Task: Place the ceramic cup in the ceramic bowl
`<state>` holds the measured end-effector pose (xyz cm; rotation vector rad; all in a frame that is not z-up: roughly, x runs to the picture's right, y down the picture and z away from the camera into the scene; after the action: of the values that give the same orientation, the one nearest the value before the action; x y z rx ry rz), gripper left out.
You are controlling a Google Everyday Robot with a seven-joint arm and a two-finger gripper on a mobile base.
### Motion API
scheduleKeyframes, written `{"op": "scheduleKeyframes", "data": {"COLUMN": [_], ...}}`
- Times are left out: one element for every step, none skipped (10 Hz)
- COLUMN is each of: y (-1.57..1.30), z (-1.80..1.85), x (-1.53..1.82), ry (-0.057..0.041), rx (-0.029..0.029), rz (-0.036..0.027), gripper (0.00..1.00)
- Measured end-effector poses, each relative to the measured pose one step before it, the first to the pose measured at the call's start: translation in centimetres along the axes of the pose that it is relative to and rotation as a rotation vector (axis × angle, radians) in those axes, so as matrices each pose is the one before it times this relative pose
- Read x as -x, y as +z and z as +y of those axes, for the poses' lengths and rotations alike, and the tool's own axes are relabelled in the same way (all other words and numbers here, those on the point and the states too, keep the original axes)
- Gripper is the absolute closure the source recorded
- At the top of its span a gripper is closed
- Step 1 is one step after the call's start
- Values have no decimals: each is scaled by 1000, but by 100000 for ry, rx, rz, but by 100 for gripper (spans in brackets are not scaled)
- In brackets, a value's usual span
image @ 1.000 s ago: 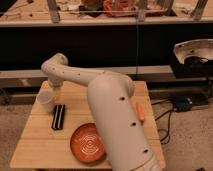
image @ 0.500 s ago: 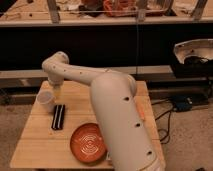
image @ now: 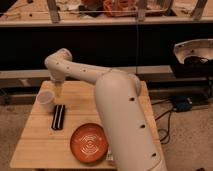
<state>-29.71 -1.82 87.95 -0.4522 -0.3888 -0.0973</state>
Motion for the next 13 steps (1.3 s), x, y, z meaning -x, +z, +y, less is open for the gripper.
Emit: {"op": "scheduleKeyframes", "data": {"y": [-500,-863,-624,-333,-433,-171,71,315,762,683,444,459,221], "z": [-287,-335,-466,-310,-416,-547,-461,-300,-439,-273,-195,-266,-201], "x": [327,574,135,412,265,35,-30,469,511,809,435,656,485], "ry": [-52,-51,426,321,654,1003,797,254,29,-546,-316,-677,-690], "rx": [38,424,350,516,226,-92,-150,424,563,236,21,-170,-216], "rz": [-167,-13,2621,1479,577,284,379,266,817,243,-22,35,90], "gripper": [20,20,20,20,20,20,20,20,20,20,20,20,20]}}
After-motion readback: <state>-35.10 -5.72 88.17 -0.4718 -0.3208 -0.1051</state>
